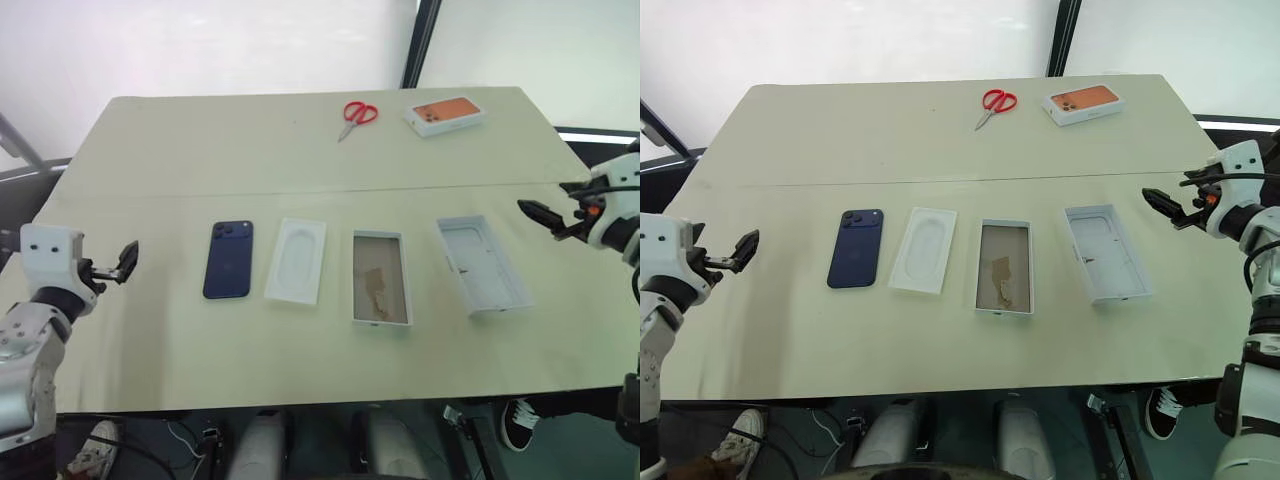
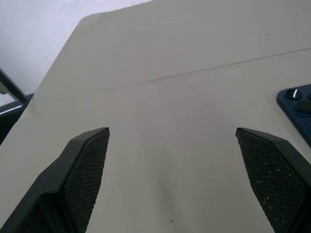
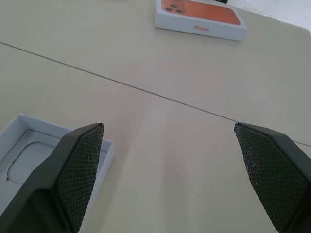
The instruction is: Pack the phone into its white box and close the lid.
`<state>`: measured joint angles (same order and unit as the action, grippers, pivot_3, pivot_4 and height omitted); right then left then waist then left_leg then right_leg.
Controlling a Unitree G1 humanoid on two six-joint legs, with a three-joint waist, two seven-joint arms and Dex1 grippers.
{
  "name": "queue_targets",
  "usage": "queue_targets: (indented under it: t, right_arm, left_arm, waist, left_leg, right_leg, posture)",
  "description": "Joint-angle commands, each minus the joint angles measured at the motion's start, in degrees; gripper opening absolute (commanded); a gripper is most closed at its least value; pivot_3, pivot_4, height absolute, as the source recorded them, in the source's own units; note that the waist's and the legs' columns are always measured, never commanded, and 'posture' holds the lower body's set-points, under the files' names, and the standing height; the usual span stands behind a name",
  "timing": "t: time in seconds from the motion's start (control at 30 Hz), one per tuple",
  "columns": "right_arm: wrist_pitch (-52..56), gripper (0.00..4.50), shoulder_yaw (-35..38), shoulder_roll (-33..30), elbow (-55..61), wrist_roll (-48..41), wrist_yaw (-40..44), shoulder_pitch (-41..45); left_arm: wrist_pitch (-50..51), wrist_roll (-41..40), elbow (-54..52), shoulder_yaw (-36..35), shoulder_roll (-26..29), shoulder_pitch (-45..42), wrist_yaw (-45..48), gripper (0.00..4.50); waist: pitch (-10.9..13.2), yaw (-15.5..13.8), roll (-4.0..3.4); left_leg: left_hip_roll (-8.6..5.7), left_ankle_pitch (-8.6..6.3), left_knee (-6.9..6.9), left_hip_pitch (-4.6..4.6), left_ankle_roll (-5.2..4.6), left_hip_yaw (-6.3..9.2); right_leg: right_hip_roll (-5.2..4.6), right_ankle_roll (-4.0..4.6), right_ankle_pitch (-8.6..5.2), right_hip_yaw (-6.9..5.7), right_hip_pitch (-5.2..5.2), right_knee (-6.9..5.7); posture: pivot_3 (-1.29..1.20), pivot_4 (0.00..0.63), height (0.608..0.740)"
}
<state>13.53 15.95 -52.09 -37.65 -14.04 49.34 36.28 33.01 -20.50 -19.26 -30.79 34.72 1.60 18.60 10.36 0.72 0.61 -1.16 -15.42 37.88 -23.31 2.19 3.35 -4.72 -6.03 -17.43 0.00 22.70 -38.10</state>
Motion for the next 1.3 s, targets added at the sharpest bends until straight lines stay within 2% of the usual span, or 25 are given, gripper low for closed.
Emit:
queue_targets:
  t: [0.03,0.3,0.73,0.9,1.07,1.3]
  right_arm:
    - [-1.1,4.5,0.1,0.3,0.3,-0.3,0.1,1.9]
    - [-1.6,4.5,-0.6,1.4,1.3,0.0,-0.2,1.7]
    - [0.6,4.5,-1.6,4.5,12.0,-0.5,-1.4,-4.6]
    - [5.4,4.5,-3.1,7.3,26.8,-2.9,-1.8,-9.3]
    - [10.7,4.5,-5.1,10.0,41.1,-5.4,-2.9,-14.0]
    - [15.8,4.5,-10.5,13.4,52.5,-6.7,-4.7,-15.2]
  left_arm:
    - [-0.2,0.0,-2.2,-2.4,0.2,0.0,-0.9,4.37]
    - [-0.6,-0.1,-2.1,-1.0,-0.6,-1.0,-2.0,4.37]
    - [-0.2,-0.3,-2.3,3.7,-3.2,-4.1,-2.5,4.37]
    - [0.7,-2.4,-2.5,9.2,-5.2,-7.3,0.0,4.37]
    - [3.4,-5.5,-4.1,16.0,-4.5,-8.3,6.3,4.45]
    - [9.6,-10.4,-7.8,18.2,-5.5,-9.5,6.9,4.45]
  waist:
    - [0.0,0.0,0.0]
    - [0.0,-0.1,-0.01]
    - [0.0,0.0,-0.01]
    - [0.0,-0.1,-0.01]
    - [0.0,-0.1,-0.03]
    - [0.0,-0.1,-0.03]
  left_leg:
    - [0.0,0.0,0.0,0.0,0.0,0.0]
    - [-0.01,0.0,0.0,0.0,0.0,-0.01]
    - [0.0,0.0,0.01,0.0,0.0,0.01]
    - [-0.02,0.0,0.03,-0.01,0.0,0.02]
    - [-0.01,0.0,0.04,-0.02,0.0,0.06]
    - [0.01,0.0,0.05,0.0,0.0,0.09]
  right_leg:
    - [0.0,0.0,0.0,0.0,0.0,0.0]
    - [-0.01,0.0,0.0,0.0,0.0,0.0]
    - [0.02,0.0,0.0,0.0,-0.01,-0.01]
    - [0.0,-0.01,0.0,-0.01,-0.02,-0.02]
    - [0.02,-0.01,0.0,-0.03,-0.02,-0.02]
    - [0.04,-0.01,0.0,-0.02,-0.01,-0.04]
  posture:
    - [0.0,0.15,0.74]
    - [0.0,0.15,0.74]
    - [0.0,0.15,0.74]
    - [0.0,0.15,0.74]
    - [0.0,0.15,0.74]
    - [0.0,0.15,0.74]
